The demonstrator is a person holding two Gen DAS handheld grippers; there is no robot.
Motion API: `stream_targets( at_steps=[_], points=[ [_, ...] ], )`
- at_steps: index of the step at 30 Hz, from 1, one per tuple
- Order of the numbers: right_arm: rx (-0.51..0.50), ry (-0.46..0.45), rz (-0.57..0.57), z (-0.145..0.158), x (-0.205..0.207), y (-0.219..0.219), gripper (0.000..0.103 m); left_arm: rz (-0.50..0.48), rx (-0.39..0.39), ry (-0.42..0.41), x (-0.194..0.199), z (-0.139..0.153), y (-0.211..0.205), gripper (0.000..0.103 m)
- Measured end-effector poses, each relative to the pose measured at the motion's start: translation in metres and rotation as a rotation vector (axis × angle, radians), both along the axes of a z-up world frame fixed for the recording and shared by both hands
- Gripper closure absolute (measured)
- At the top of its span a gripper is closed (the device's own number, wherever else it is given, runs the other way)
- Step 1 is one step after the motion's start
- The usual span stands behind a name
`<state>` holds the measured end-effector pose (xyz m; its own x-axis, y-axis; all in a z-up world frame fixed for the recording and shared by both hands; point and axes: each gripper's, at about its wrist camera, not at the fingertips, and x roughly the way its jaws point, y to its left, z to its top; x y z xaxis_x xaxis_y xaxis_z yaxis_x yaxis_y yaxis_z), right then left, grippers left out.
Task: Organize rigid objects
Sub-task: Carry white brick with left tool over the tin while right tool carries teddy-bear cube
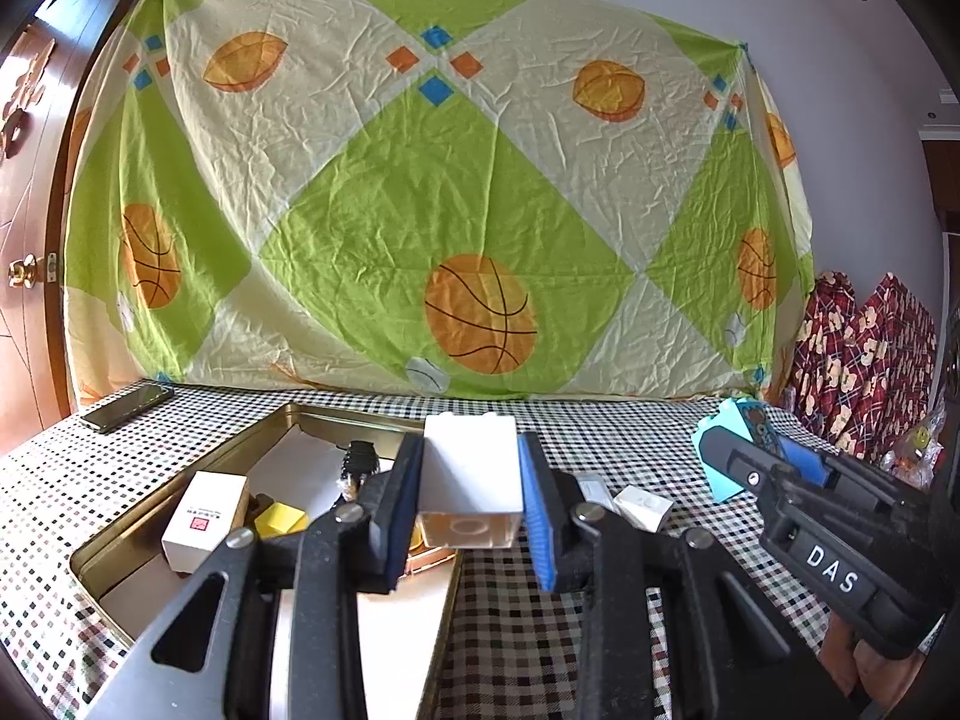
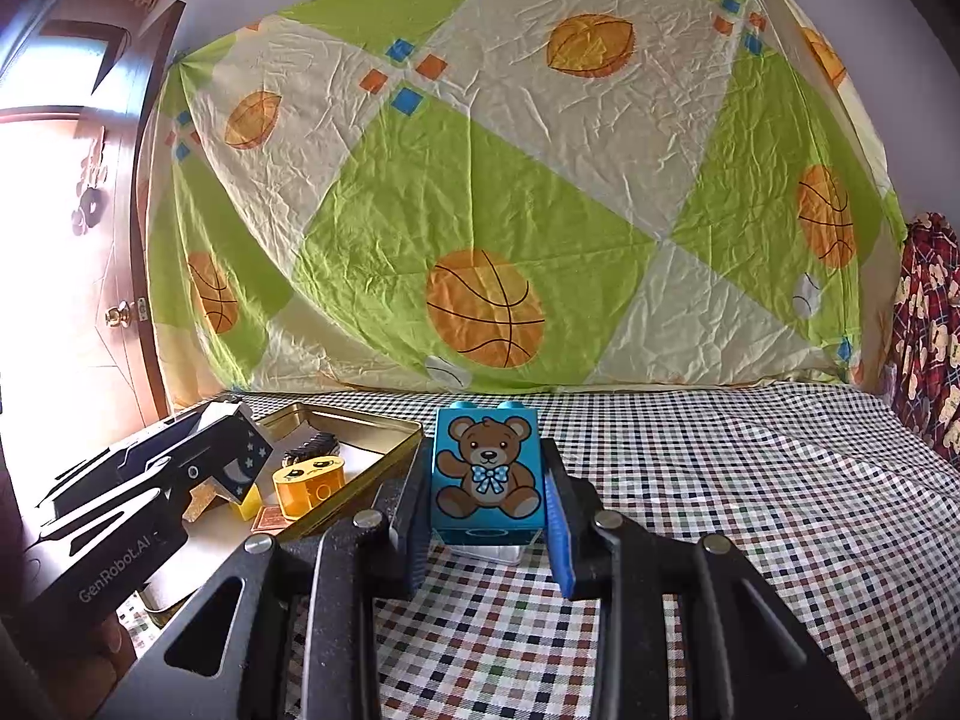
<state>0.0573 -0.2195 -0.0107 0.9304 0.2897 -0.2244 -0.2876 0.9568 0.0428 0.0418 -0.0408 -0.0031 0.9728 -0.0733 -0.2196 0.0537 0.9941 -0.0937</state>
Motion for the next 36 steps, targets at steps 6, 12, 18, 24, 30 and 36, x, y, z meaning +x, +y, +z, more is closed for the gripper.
stream_targets(
  at_steps=[6,12,18,24,30,36],
  points=[
    [-0.018,-0.006,0.029,0.000,-0.002,0.015,0.069,0.009,-0.006,-0.004,-0.003,0.000,0.006,0.072],
    [-0.029,-0.004,0.055,-0.001,-0.003,0.027,0.069,0.016,-0.020,-0.002,-0.004,0.000,0.015,0.072],
    [-0.036,-0.001,0.074,-0.001,-0.002,0.035,0.069,0.033,-0.019,-0.003,-0.007,0.001,0.023,0.073],
    [-0.047,0.000,0.092,-0.001,-0.002,0.046,0.069,0.054,-0.033,0.002,-0.006,0.000,0.035,0.073],
    [-0.059,0.003,0.111,-0.002,-0.001,0.057,0.069,0.066,-0.041,0.009,-0.006,-0.001,0.044,0.072],
    [-0.069,0.006,0.133,-0.002,0.000,0.068,0.069,0.085,-0.041,0.013,-0.006,0.000,0.052,0.073]
  ],
)
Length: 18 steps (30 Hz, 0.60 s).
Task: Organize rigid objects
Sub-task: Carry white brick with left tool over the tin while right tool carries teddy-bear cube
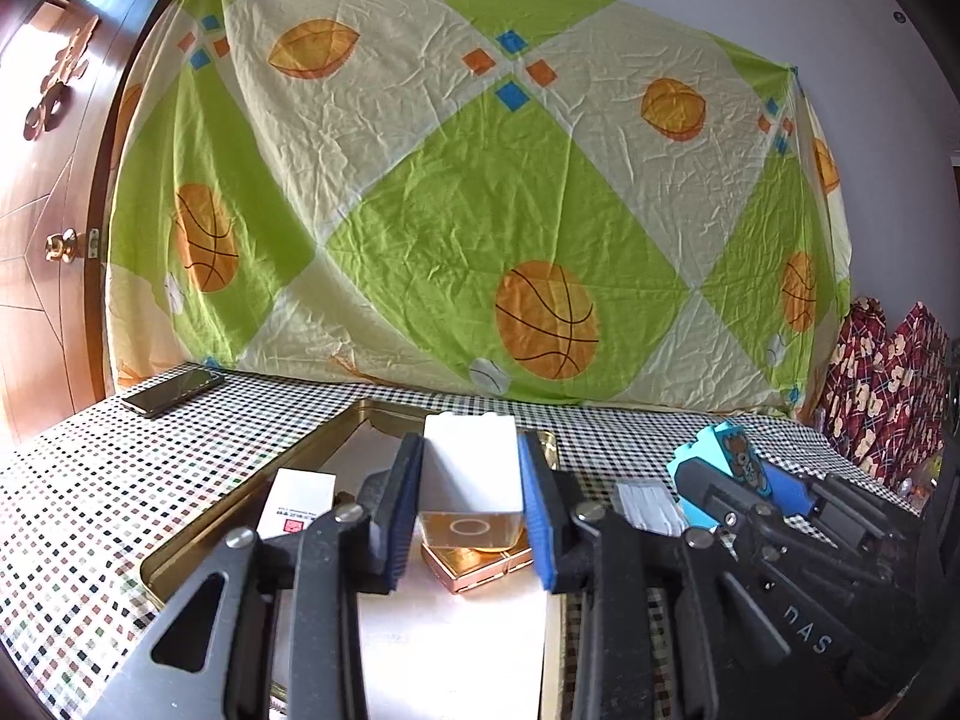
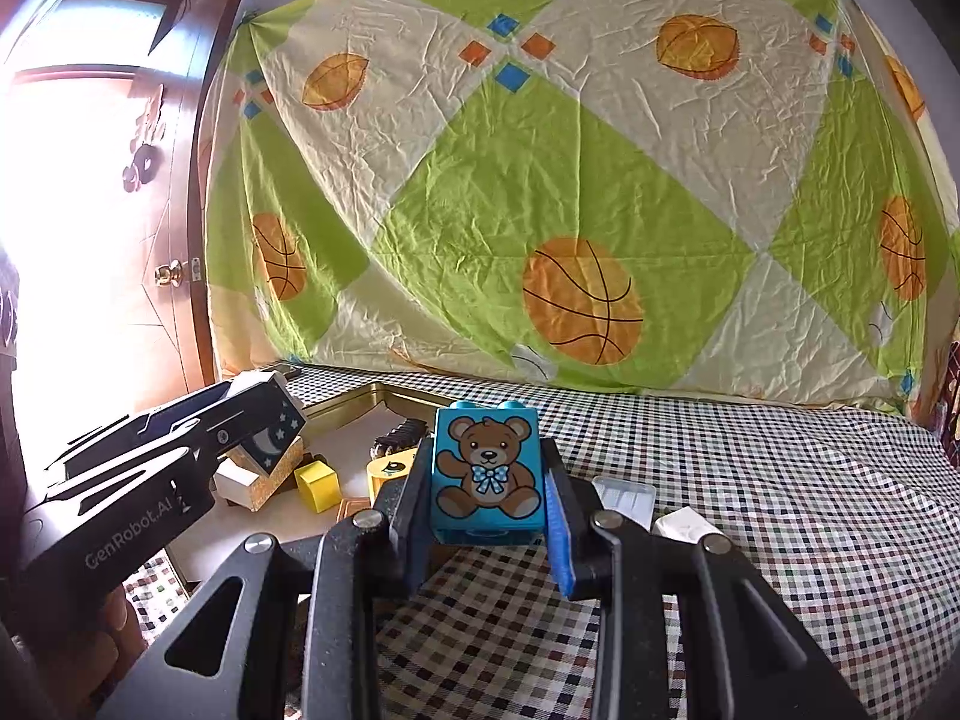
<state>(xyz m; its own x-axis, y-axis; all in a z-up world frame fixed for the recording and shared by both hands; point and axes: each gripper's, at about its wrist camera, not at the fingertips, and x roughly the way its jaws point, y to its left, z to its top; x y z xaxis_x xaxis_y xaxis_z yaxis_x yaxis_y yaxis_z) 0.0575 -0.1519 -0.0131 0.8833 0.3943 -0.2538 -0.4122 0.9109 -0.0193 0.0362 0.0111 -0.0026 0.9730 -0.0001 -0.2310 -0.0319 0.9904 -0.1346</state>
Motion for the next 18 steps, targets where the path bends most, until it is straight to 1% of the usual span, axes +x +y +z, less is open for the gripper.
stream_targets(
  at_steps=[12,18],
  points=[
    [-0.027,0.007,0.039,-0.002,0.000,0.024,0.069,0.030,-0.011,0.021,0.001,-0.003,0.018,0.072],
    [-0.040,0.023,0.052,-0.003,0.006,0.032,0.069,0.044,-0.015,0.049,0.005,-0.006,0.028,0.072]
  ],
)
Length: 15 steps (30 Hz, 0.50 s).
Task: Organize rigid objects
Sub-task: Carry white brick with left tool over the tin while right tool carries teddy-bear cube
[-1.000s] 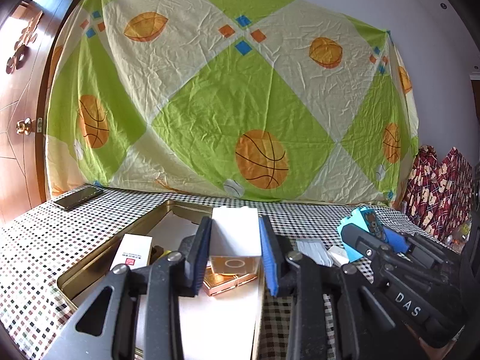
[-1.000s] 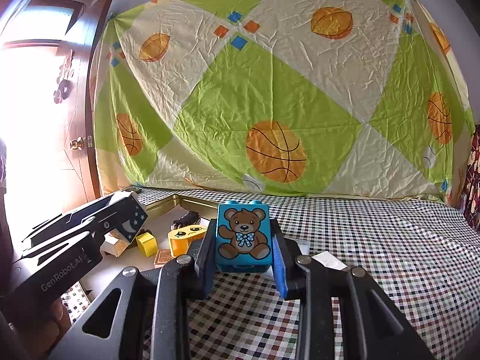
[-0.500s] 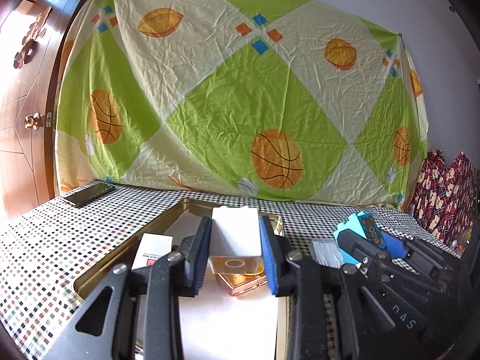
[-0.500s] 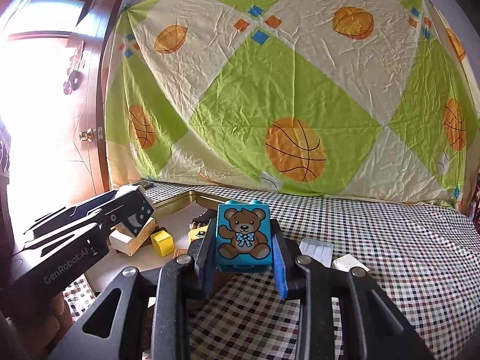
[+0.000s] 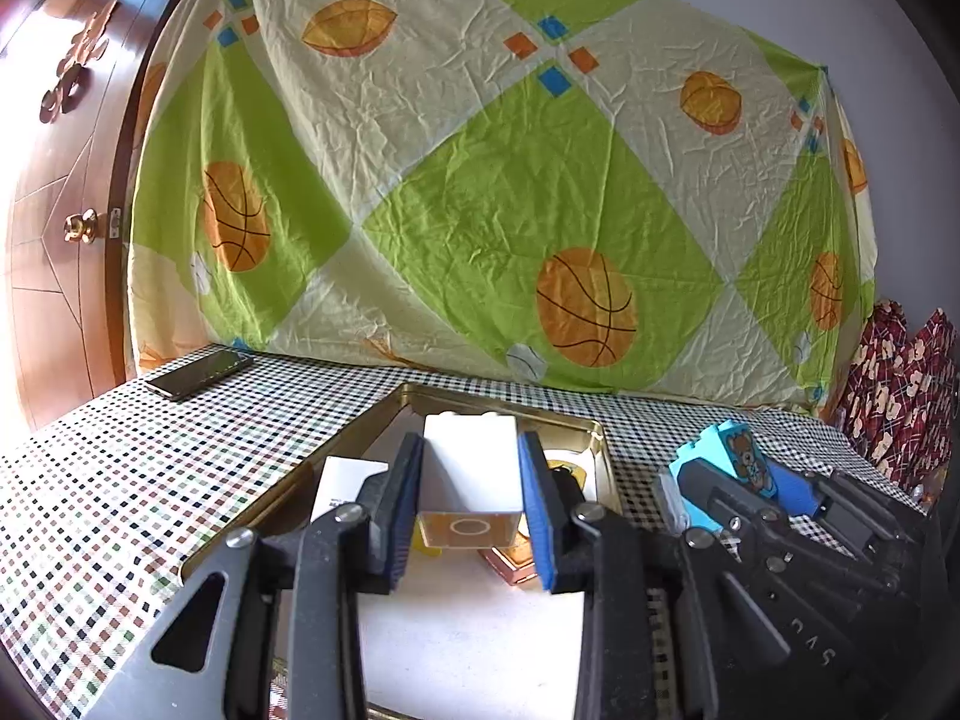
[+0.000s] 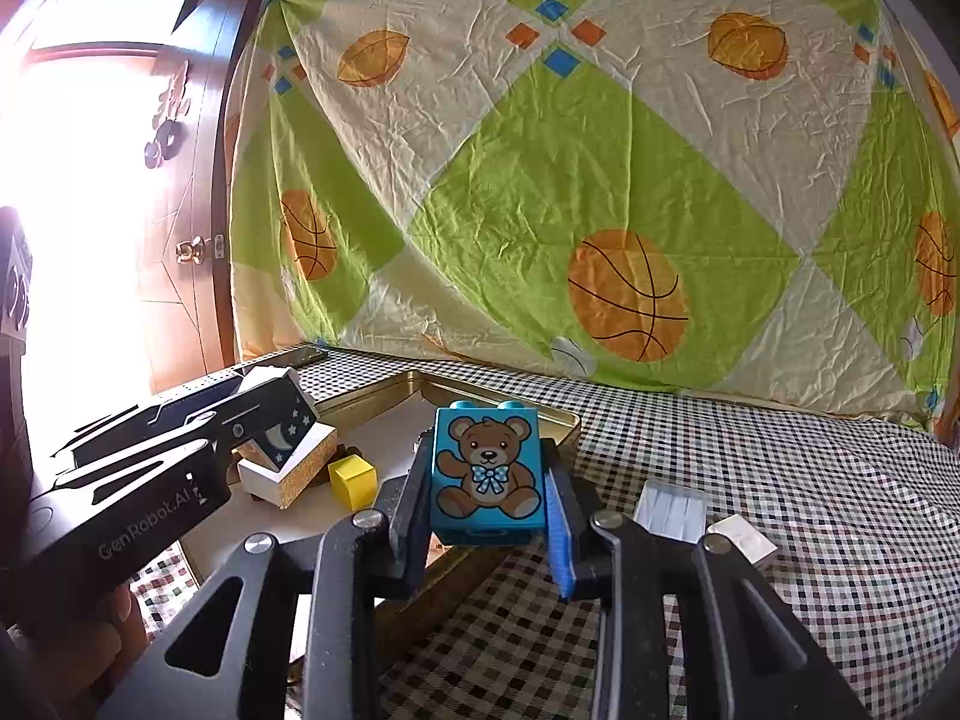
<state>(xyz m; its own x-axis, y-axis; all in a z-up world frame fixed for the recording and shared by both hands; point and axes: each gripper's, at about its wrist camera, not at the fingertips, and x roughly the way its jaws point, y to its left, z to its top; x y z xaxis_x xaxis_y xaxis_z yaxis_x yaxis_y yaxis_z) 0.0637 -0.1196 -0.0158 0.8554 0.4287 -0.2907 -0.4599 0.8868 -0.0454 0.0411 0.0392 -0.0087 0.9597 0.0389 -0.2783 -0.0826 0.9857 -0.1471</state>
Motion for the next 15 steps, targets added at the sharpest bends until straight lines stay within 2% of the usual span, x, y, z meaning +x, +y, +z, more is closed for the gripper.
stream_targets(
  at_steps=[15],
  points=[
    [-0.032,0.016,0.036,-0.002,0.005,0.022,0.069,0.024,-0.015,0.049,0.007,-0.004,0.021,0.073]
  ],
)
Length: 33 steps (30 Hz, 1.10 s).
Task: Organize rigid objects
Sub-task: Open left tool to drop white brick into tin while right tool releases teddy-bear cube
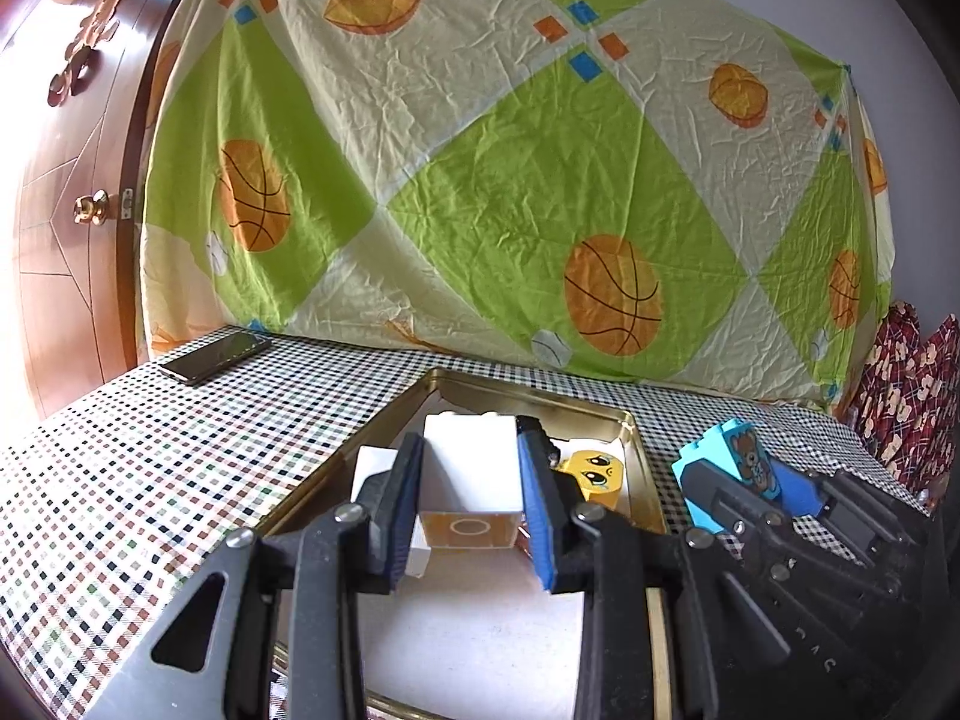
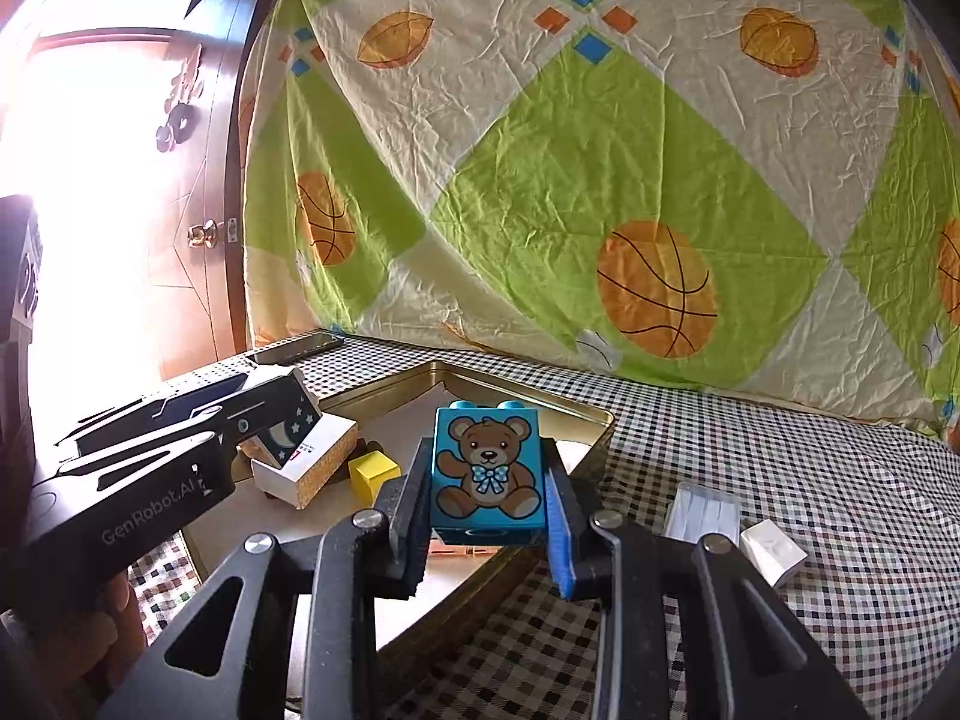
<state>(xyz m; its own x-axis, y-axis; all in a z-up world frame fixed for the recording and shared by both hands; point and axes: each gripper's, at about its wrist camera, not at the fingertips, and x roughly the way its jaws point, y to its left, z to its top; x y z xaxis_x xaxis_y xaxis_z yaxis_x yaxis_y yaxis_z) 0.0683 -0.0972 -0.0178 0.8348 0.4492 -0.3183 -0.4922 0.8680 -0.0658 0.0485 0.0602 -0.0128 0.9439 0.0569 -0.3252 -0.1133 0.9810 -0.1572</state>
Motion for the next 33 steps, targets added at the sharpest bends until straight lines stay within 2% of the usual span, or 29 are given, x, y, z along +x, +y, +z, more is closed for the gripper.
stream_targets(
  at_steps=[7,14,22,28,32,33],
  points=[
    [-0.013,0.019,0.024,0.001,0.005,0.011,0.069,0.011,-0.005,0.040,0.006,-0.002,0.010,0.073],
    [-0.015,0.091,0.075,0.007,0.020,0.027,0.069,0.008,-0.008,0.101,0.020,-0.007,0.020,0.073],
    [-0.074,0.205,0.106,-0.005,0.054,0.050,0.069,0.005,0.042,0.179,0.038,-0.014,0.024,0.072],
    [-0.101,0.243,0.120,-0.014,0.063,0.060,0.069,0.010,0.060,0.202,0.044,-0.017,0.026,0.072],
    [-0.092,0.250,0.105,-0.015,0.066,0.055,0.056,0.014,0.062,0.208,0.046,-0.017,0.026,0.067],
    [-0.086,0.251,0.099,-0.014,0.066,0.053,0.055,0.020,0.062,0.209,0.046,-0.017,0.026,0.061]
  ],
)
